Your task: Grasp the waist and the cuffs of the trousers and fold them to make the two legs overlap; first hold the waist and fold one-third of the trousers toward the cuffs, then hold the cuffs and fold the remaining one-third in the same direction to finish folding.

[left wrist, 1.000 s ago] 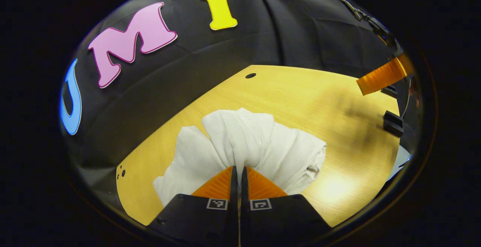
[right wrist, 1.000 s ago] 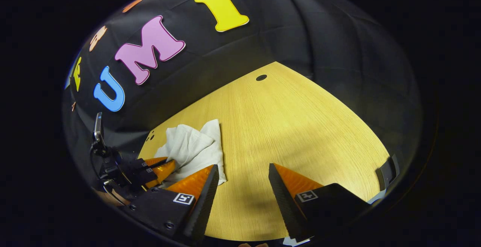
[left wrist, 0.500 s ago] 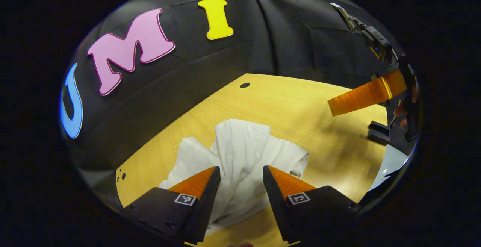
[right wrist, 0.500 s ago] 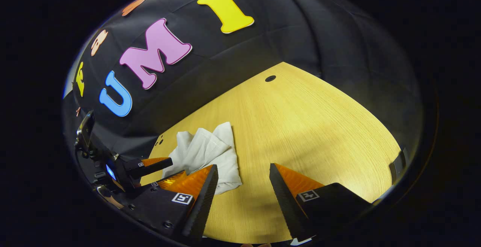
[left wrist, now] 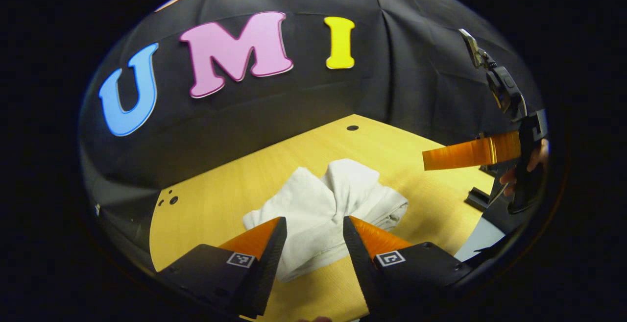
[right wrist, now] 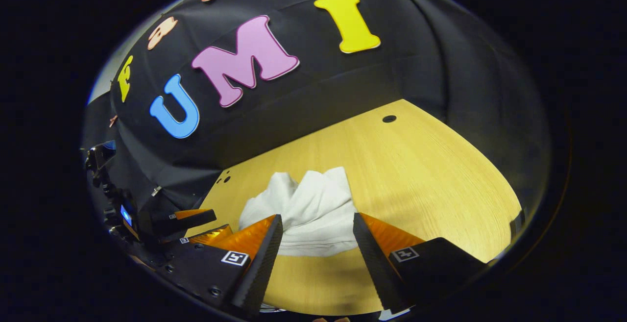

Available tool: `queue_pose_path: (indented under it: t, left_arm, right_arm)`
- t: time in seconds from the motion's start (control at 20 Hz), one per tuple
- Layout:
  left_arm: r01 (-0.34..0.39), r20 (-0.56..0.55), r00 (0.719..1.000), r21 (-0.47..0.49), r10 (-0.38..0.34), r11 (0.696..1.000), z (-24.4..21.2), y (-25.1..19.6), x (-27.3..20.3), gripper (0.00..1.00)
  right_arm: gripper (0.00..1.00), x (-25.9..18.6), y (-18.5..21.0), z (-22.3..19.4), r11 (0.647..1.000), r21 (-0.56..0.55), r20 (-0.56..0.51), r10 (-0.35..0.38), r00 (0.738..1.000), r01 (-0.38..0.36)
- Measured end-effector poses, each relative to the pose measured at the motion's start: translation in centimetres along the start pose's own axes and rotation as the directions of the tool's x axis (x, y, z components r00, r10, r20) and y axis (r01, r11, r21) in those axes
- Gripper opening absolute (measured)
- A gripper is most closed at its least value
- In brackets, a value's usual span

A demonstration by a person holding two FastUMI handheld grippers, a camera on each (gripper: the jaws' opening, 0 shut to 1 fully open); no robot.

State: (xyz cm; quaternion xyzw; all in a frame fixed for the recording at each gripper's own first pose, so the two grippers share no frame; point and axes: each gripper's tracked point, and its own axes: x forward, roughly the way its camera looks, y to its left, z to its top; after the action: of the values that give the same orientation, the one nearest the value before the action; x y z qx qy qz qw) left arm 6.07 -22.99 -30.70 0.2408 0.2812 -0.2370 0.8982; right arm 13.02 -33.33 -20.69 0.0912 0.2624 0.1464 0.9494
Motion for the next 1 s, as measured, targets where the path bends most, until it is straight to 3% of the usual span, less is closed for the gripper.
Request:
queue_pose_path:
  t: [0.25, 0.8, 0.85, 0.9, 0.95, 1.0]
  left_arm:
    - [-0.032, 0.029, 0.999, -0.117, 0.036, 0.993, 0.0, 4.7, -3.7, 0.75]
    - [-0.096, -0.001, 0.995, -0.222, 0.098, 0.97, -3.4, 11.4, -5.6, 0.75]
    - [-0.098, -0.003, 0.995, -0.225, 0.1, 0.969, -3.5, 11.5, -5.5, 0.75]
    - [-0.099, -0.006, 0.995, -0.228, 0.1, 0.969, -3.6, 11.7, -5.4, 0.75]
    - [-0.096, -0.01, 0.995, -0.231, 0.097, 0.968, -3.8, 11.6, -5.3, 0.75]
    - [-0.097, -0.013, 0.995, -0.23, 0.097, 0.968, -3.8, 11.6, -5.2, 0.75]
  right_arm:
    - [0.89, -0.3, 4.4, 0.3, 0.998, -0.068, 0.018, -0.009, 1.0, 0.01]
    - [0.9, 0.6, 7.2, 0.8, 0.985, -0.165, 0.05, -0.052, 0.997, 0.06]
    - [0.96, 0.8, 7.3, 0.6, 0.985, -0.165, 0.042, -0.049, 0.998, 0.055]
    - [0.88, 1.0, 7.3, 0.5, 0.984, -0.166, 0.038, -0.052, 0.998, 0.057]
    - [0.96, 1.0, 7.4, 0.4, 0.984, -0.166, 0.033, -0.053, 0.998, 0.058]
    - [0.97, 1.2, 7.6, 0.4, 0.985, -0.166, 0.028, -0.05, 0.998, 0.054]
